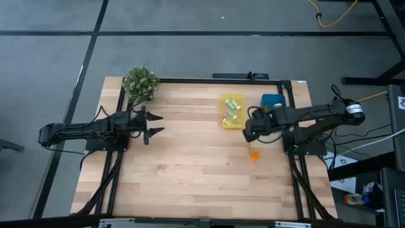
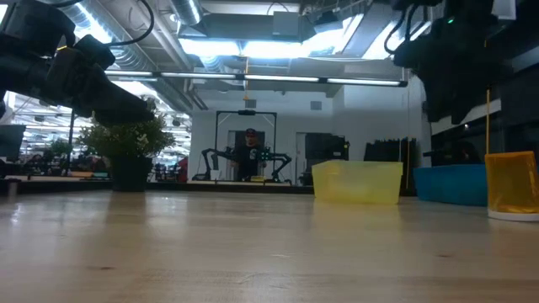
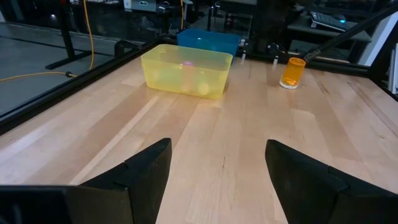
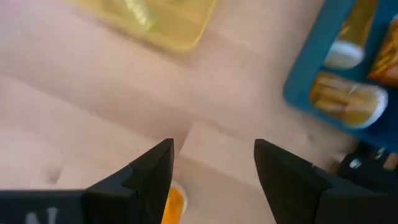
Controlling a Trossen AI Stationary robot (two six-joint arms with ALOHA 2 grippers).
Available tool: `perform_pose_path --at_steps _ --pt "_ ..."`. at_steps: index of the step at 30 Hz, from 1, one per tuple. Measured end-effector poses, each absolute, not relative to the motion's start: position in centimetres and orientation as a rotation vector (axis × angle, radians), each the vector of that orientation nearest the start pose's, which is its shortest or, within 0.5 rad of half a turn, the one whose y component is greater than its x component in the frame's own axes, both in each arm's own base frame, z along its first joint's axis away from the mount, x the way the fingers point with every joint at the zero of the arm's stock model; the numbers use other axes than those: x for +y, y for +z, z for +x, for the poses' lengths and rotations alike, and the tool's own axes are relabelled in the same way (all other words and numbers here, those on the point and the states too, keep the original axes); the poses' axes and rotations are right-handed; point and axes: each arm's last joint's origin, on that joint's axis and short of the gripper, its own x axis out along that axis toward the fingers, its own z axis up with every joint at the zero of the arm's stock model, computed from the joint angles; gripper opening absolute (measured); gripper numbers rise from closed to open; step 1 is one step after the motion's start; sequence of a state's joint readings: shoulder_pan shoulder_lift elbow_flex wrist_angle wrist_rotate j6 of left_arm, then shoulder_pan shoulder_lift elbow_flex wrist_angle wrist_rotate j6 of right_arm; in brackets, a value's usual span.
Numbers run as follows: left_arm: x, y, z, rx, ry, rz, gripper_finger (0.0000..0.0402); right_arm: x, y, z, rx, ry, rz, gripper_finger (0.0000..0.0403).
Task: Pick and place medicine bottles into bin by pill shape (circle, oval)
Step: Put the large orange pill bottle into the blue bin
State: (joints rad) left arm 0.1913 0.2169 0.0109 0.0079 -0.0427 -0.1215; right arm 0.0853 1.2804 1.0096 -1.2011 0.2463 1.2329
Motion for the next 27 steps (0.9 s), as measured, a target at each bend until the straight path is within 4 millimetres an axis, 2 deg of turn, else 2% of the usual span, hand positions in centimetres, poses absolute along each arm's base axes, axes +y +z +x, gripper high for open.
perform_pose_path --at_steps 8,22,27 --pt "2.2 15.0 10.7 0.183 0.245 -0.135 0.0254 4.8 25.3 20.1 1.211 -0.854 0.807 0.0224" --pt "2.2 15.0 10.7 0.184 0.245 -0.135 0.0254 9.9 25.3 19.7 1.270 -0.564 0.795 0.0224" --pt "2.2 15.0 10.7 0.183 0.245 -0.135 0.0254 11.3 24.4 19.7 1.336 -0.570 0.790 0.0224"
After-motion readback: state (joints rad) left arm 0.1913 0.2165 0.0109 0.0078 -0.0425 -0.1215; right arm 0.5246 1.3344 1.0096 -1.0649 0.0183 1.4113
